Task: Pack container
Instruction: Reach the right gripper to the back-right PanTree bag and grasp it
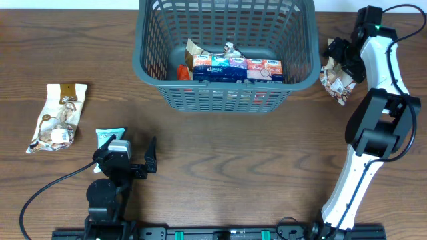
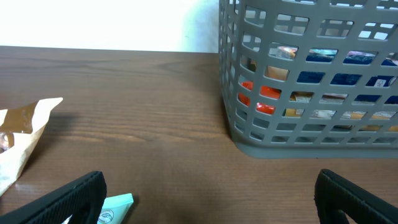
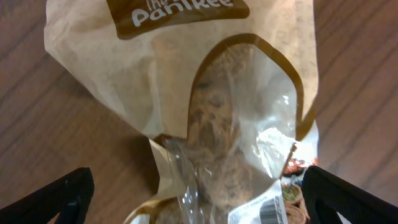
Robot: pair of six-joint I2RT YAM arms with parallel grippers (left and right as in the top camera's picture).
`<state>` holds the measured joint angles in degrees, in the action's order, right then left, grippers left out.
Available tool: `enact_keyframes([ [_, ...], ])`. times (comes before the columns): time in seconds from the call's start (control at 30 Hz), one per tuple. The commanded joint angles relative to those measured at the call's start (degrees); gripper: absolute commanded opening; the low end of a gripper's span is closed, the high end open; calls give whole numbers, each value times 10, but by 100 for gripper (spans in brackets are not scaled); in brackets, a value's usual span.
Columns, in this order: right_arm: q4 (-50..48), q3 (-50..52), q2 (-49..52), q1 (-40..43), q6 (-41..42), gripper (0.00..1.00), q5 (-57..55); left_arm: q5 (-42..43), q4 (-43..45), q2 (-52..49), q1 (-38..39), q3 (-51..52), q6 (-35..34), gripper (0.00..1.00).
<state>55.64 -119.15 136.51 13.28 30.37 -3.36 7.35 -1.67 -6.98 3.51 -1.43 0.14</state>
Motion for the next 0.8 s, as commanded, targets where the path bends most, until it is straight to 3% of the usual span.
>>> enact_keyframes([
  [0.0, -7, 1, 21, 0, -2, 99, 5, 12, -15, 0, 2, 12, -5, 99],
  [0.77, -17, 17, 24, 2, 11, 99, -36, 12, -15, 0, 2, 12, -5, 98],
])
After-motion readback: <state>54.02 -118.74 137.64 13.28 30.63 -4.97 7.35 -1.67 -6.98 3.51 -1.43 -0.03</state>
